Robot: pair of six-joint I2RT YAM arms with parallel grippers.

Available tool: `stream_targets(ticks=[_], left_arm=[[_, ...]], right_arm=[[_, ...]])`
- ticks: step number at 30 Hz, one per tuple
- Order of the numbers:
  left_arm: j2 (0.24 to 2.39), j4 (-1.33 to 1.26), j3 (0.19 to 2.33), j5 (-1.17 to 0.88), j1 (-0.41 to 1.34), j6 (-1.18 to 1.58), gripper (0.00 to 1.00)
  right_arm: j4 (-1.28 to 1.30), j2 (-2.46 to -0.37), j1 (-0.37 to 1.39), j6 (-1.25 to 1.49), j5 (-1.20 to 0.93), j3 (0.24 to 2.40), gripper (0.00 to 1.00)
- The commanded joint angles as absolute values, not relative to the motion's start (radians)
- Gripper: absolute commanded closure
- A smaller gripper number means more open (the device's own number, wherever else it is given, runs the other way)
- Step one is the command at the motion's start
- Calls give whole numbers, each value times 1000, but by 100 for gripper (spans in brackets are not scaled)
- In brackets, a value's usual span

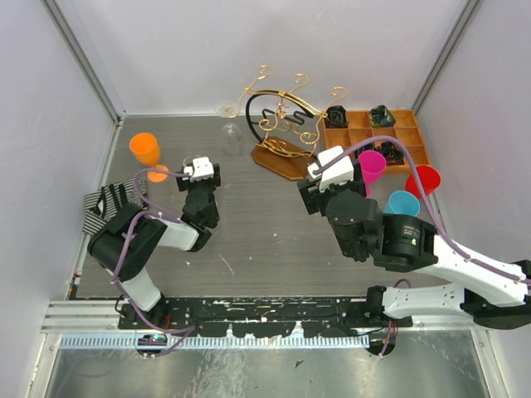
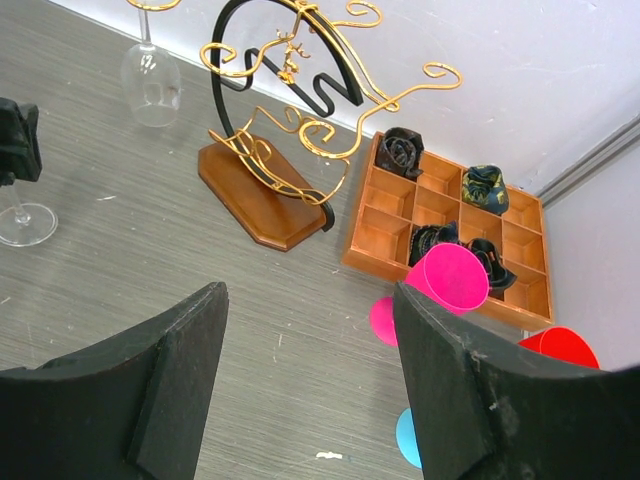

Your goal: Take the wine glass off the wine glass rack

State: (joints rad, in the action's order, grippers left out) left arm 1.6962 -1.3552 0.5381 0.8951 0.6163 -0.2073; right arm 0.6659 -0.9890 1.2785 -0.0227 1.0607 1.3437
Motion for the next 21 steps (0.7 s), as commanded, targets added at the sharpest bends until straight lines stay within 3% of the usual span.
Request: stream_targets(ticks=[1, 4, 7, 16, 18, 20, 21], left_arm=[[1684, -1433, 518, 933, 620, -185, 21], [1683, -1433, 510, 948, 631, -183, 7], [1680, -1433, 495, 959, 643, -184, 0], [1593, -1432, 452, 1029, 714, -243, 2], [1552, -1429, 438, 1045, 722, -251, 2], [1490, -1393, 428, 1058, 734, -250, 2], [1440, -1339, 433, 1071, 739, -241, 2]], right_arm=[[614, -996, 1272, -20, 1050, 1344, 28], [613, -1002, 1270, -10, 1036, 1342, 28], [596, -1015, 1268, 0, 1013, 1330, 28], [596, -1087, 1200, 188, 877, 1330, 29], [595, -1100, 1162, 243, 825, 1337, 22], [595, -1114, 1121, 292, 799, 1344, 2], [593, -1122, 1103, 308, 786, 1350, 0]])
